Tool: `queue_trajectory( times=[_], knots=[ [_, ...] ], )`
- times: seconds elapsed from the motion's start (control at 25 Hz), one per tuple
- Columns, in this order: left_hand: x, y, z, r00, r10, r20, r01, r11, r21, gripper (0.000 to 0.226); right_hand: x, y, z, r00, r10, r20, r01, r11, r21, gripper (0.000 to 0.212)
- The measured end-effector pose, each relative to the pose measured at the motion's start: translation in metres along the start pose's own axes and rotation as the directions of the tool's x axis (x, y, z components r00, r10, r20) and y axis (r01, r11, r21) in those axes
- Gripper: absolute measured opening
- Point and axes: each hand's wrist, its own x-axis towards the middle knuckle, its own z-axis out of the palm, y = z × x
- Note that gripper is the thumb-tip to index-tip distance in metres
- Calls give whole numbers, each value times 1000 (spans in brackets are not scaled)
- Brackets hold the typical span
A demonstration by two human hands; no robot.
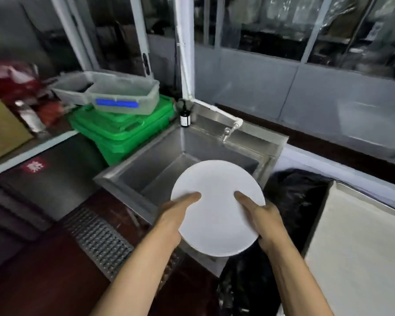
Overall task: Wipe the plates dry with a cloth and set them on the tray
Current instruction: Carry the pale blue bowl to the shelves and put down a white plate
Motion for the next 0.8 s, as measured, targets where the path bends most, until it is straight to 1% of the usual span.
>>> queue_trajectory(
  times=[0.08,0.16,0.28,0.4,0.48,0.56,0.68,0.72,0.8],
  knots=[
    [-8,12,-60,995,39,-86,-45,997,-65,26,-17,1,57,998,9,65,-6,999,-44,46],
    [-17,22,-121,985,58,-163,-78,990,-118,30,-36,5,113,991,26,133,-16,997,-74,49],
    [-34,30,-214,963,71,-261,-121,976,-180,43,-67,18,197,970,23,243,7,992,-123,37],
    [-58,28,-301,922,60,-383,-170,950,-260,43,-102,32,279,929,33,370,48,977,-210,35],
    [-78,24,-351,892,42,-451,-202,928,-312,47,-126,41,328,894,42,446,85,962,-261,34],
    [-98,18,-396,847,21,-531,-249,898,-362,52,-150,50,374,847,44,529,123,953,-277,29],
    [-132,7,-457,756,-28,-654,-340,837,-428,51,-185,66,441,730,74,680,174,941,-290,22],
    [-143,2,-474,724,-44,-688,-373,814,-445,49,-197,71,462,688,101,719,195,928,-316,25],
    [-166,-10,-507,657,-90,-748,-430,771,-470,45,-222,87,502,605,157,780,228,905,-359,37]
  ],
)
